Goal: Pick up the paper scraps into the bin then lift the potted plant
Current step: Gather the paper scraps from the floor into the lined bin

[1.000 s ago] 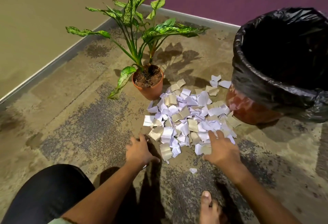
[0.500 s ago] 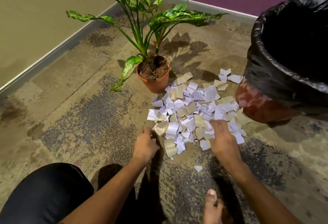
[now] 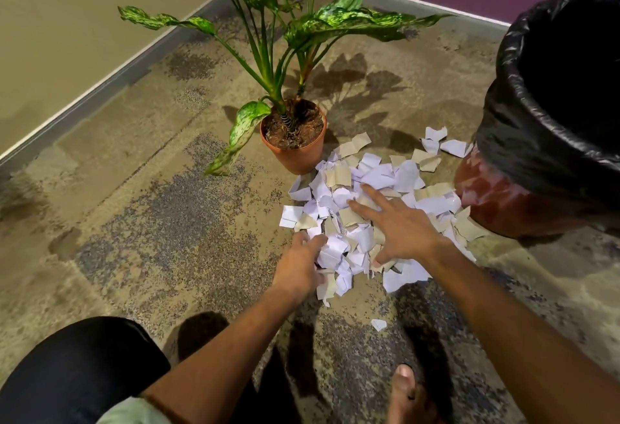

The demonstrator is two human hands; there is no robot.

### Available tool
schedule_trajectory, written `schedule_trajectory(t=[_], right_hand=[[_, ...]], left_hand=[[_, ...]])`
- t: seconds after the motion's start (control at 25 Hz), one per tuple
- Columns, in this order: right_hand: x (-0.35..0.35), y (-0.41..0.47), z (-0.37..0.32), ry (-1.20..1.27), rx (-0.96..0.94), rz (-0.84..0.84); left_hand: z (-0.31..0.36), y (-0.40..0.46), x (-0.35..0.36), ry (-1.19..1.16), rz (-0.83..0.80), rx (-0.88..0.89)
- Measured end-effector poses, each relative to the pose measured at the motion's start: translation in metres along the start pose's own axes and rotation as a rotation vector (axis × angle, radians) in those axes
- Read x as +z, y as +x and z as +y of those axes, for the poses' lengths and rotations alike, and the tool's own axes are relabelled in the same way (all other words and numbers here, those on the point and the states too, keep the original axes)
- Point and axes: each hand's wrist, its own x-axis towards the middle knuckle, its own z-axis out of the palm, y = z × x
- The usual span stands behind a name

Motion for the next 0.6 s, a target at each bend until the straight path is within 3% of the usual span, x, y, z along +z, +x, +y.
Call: schedule_trajectory(t=[0.2, 0.6], right_hand=[[0.008, 0.004, -0.015, -0.11, -0.064, -0.01], [0.017, -0.019, 0.0, 0.056, 0.052, 0.355]], left_hand=[[0.0, 0.0, -0.003, -0.091, 0.097, 0.019], [0.009, -0.01, -0.035, -0.159, 0.227, 0.015]])
